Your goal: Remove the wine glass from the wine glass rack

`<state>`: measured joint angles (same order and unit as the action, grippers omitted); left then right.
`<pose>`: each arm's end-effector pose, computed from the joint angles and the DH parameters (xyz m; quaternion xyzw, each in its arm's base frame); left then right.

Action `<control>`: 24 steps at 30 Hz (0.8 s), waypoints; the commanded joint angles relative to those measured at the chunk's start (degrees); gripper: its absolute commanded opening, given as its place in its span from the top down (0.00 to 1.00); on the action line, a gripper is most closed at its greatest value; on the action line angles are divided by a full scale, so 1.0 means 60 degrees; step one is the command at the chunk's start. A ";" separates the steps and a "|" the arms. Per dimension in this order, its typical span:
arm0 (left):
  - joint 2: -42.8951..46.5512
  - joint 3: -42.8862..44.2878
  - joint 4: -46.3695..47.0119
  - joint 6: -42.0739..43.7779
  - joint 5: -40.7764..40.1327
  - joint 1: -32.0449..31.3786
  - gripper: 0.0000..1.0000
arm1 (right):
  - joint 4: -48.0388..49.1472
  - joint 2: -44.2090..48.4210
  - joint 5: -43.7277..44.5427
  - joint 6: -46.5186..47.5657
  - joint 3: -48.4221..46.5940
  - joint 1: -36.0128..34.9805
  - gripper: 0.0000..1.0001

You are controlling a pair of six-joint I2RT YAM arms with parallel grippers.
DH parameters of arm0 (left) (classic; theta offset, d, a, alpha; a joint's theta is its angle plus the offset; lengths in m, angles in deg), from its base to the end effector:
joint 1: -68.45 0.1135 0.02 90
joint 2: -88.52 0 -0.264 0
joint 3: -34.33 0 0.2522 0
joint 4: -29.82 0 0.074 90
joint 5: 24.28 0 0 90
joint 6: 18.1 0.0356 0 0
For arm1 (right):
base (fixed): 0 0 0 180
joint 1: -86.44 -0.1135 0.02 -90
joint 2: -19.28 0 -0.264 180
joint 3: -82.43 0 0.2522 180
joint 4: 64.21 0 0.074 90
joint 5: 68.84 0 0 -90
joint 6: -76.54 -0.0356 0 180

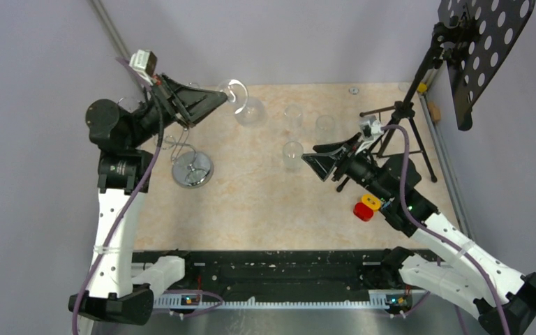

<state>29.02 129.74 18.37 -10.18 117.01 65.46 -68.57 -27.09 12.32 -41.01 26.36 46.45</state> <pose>0.1762 -0.0370 0.5287 -0.0300 0.6080 -0.6851 0.4002 0.1460 0.1296 0.3572 -0.1294 0.6613 0.4529 0.5839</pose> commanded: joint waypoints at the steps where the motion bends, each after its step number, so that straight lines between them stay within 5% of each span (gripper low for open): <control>1: 0.0123 -0.0700 0.1536 -0.0362 -0.0389 -0.0952 1.00 | 0.1809 0.0418 -0.1122 0.1154 -0.0576 0.0013 0.45; 10: 0.0160 -0.2869 0.2415 -0.0607 -0.0560 -0.2728 1.00 | 0.3270 -0.0766 -0.3160 0.2322 -0.1218 0.0008 0.45; 24: 0.0413 -0.3899 0.2589 -0.0614 0.0082 -0.3092 1.00 | 0.1722 -0.2925 -0.6288 0.4051 -0.2991 -0.0091 0.43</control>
<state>29.54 106.11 28.14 -13.72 116.07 47.21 -57.66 -43.88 -18.23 -20.42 11.54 46.43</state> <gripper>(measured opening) 0.024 0.565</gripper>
